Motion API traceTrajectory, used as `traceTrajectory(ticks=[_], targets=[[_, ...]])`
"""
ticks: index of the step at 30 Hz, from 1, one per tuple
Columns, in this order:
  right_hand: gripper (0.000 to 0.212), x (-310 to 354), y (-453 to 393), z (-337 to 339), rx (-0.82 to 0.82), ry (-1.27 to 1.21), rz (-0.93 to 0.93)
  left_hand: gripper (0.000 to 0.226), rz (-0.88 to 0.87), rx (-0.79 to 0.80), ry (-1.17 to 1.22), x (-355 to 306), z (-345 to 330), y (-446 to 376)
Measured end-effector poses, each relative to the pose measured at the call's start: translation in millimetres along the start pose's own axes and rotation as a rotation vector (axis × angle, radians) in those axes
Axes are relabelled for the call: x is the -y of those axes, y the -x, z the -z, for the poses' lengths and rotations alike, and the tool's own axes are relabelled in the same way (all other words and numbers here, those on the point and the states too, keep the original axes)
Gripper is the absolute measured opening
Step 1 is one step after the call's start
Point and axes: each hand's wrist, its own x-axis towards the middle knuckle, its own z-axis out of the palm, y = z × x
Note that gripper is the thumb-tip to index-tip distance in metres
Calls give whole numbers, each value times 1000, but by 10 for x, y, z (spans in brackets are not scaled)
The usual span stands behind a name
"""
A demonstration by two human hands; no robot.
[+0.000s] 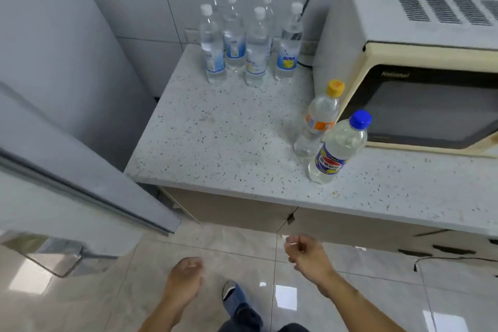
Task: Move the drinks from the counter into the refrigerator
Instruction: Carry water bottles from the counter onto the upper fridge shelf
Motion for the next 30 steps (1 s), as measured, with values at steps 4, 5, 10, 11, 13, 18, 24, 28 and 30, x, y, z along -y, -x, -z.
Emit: traceTrajectory(ticks=[4,5,10,11,13,18,24,28,30], targets=[[12,1001,-285,-106,18,-88,230,7,-198,66,51,-810,-93,-160],[12,1234,-341,-120,18,-107,275,8,-232,88,89,-1029,-110,-152],[12,2259,-770,-135,-21,-203,424,14,-350,132,345,-2166,-201,-78],[13,2443,-887,-130,-43,-226,439,14,-375,112,386,-2380,-229,-97],[21,2803,-1129,-116,-129,-279,456,17,-406,44,467,-2823,-306,-164],[48,3698,-1590,82,-440,-270,495,39,-403,-284,580,-4093,-432,-434],[61,4522,-1922,479,-593,21,687,68,-552,-463,143,-5157,-417,-820],[55,4821,-2060,581,-509,278,780,75,-719,-609,-241,-5495,-273,-1002],[54,4911,-2119,624,-441,441,755,71,-765,-585,-396,-5594,-217,-1085]])
